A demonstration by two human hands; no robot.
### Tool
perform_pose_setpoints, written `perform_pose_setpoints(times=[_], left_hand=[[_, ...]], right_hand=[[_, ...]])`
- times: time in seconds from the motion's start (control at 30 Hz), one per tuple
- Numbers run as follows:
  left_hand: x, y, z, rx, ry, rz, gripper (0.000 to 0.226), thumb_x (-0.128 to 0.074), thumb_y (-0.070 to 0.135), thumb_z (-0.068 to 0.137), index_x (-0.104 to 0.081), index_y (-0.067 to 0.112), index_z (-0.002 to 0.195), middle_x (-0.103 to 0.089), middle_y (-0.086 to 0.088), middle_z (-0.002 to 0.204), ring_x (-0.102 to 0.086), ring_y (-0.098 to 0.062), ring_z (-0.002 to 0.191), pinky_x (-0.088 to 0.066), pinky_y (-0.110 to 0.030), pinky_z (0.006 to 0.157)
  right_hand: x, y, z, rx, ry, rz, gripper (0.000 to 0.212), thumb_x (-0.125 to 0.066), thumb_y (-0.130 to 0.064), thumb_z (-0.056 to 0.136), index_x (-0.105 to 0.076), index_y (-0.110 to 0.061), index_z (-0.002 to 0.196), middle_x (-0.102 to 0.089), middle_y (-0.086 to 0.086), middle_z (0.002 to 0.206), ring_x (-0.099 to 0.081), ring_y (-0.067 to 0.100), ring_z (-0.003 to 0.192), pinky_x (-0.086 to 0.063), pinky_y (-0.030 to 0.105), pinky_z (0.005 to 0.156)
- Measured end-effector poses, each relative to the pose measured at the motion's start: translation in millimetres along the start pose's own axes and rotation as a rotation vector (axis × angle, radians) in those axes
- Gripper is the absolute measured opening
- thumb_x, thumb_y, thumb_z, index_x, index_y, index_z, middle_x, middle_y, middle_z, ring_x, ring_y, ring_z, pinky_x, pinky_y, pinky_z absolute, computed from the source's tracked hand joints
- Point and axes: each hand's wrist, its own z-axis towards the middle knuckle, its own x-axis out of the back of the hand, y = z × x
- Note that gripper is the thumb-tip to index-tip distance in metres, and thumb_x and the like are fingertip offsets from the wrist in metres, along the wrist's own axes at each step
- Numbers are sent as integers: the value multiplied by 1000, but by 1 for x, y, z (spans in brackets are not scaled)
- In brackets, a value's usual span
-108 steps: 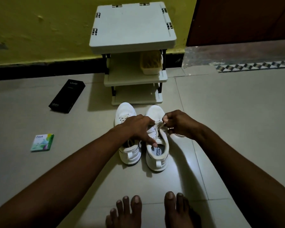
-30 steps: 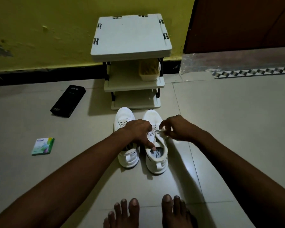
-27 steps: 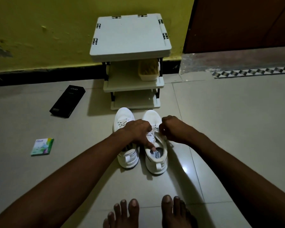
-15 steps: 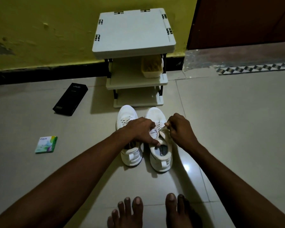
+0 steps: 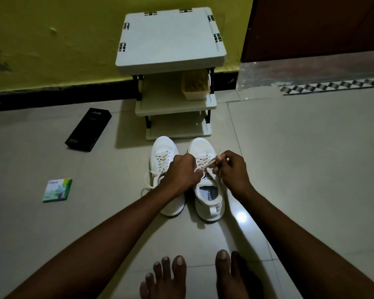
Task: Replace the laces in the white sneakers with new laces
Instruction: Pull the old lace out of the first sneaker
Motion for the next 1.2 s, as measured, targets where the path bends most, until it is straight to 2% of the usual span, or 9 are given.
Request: perform_pose_setpoints(times=[0.1,0.17,0.3,0.4,0.53,0.63,0.8,1.03,1.2], left_hand=[[5,-1,0,47,-3,18,23,-65,30,87,-48,14,84,-62,-15,98,-59,-34,93,-36,-33,68],[7,-1,0,70,5,16,26,-66,32,89,-47,13,89,-63,-17,103,-60,-35,97,-35,-32,69],[4,10,-1,28,-29,69,31,-69,37,87,-54,13,97,-62,-16,110,-58,-33,106,-40,-33,74],[4,13,5,12,-45,47,31,-71,38,82,-55,16,95,-64,-11,104,-60,-29,100,-46,-35,76],[10,10,15,-13,-35,-61,14,-66,36,75,-60,30,86,-69,0,88,-67,-22,80,-60,-43,74],[12,15,20,-127,-108,10,10,-67,31,70,-67,27,79,-69,5,83,-64,-15,83,-58,-39,77],[8,23,31,-149,-194,154,14,-68,27,61,-62,25,73,-63,5,82,-61,-18,83,-57,-37,71],[4,15,41,-263,-178,344,15,-61,24,86,-49,23,77,-56,-1,86,-60,-29,89,-38,-34,67],[-4,5,34,42,14,-21,12,-60,26,87,-56,19,79,-64,-7,90,-62,-25,83,-42,-32,69]], right_hand=[[7,-6,5,-339,195,628,28,-45,-6,105,-53,-3,78,-67,17,75,-66,24,55,-47,28,52],[28,-6,15,-375,280,740,29,-43,-3,104,-54,-3,78,-65,23,79,-68,25,58,-42,24,47],[53,3,24,-274,138,428,18,-57,-12,101,-63,-6,85,-71,15,81,-72,26,76,-49,31,58],[48,13,26,-146,19,-42,25,-75,-34,87,-71,-13,99,-76,6,95,-72,25,94,-56,42,83],[31,13,8,13,-55,-531,47,-71,-44,87,-62,-21,127,-61,-1,133,-53,22,127,-36,43,106],[20,13,-12,133,-12,-506,42,-59,-44,78,-63,-25,115,-56,-5,123,-48,18,121,-28,38,93],[13,27,-28,352,19,-426,27,-64,-40,73,-51,-18,82,-46,-5,87,-48,17,84,-34,35,71],[11,31,-29,489,6,-356,14,-75,-13,81,-62,-10,83,-51,1,81,-52,20,72,-46,38,61],[8,40,-39,477,77,-399,19,-59,-27,88,-59,-11,78,-46,-4,77,-46,17,72,-34,30,61]])
